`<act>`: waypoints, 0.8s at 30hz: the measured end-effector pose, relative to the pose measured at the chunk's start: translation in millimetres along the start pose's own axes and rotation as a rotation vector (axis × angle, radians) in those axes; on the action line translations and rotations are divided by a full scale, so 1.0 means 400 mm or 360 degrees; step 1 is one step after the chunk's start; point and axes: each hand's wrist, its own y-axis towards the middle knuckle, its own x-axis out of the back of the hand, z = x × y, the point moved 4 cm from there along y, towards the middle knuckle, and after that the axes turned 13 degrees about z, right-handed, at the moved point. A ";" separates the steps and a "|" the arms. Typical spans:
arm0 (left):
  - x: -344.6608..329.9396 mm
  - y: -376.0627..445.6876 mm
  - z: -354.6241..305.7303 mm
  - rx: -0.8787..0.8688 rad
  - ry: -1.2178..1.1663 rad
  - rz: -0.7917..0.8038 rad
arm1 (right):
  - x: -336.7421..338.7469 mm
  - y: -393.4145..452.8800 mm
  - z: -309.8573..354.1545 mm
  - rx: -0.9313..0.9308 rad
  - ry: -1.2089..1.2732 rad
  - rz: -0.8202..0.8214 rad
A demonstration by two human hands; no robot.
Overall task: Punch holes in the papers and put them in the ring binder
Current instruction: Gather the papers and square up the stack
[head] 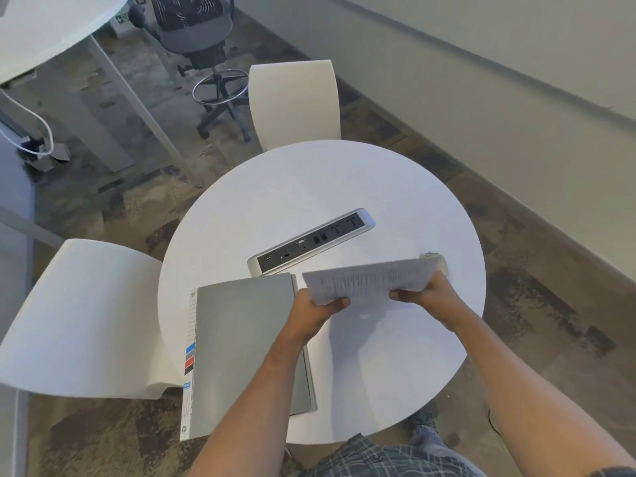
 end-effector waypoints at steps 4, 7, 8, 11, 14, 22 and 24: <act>0.006 0.002 -0.011 0.0006 -0.0070 -0.0101 | 0.014 0.004 0.027 0.0023 0.0057 -0.0147; 0.010 0.007 -0.001 0.0092 -0.0250 -0.0189 | 0.000 0.005 0.016 -0.0007 0.0111 -0.0122; 0.008 0.010 0.010 0.0135 -0.0337 -0.0215 | -0.009 0.003 0.002 -0.0036 0.0131 -0.0106; -0.013 0.018 0.043 0.0238 -0.0489 -0.0246 | -0.034 -0.003 -0.040 -0.0107 0.0150 -0.0152; -0.017 0.022 0.073 0.0286 -0.0551 -0.0242 | -0.033 0.003 -0.083 -0.0206 0.0128 -0.0223; -0.007 0.000 0.208 0.0755 -0.0289 -0.0468 | -0.008 0.042 -0.180 -0.0558 -0.0249 -0.0237; -0.004 -0.002 0.222 0.0794 -0.0180 -0.0495 | 0.002 0.051 -0.195 -0.0606 -0.0432 -0.0238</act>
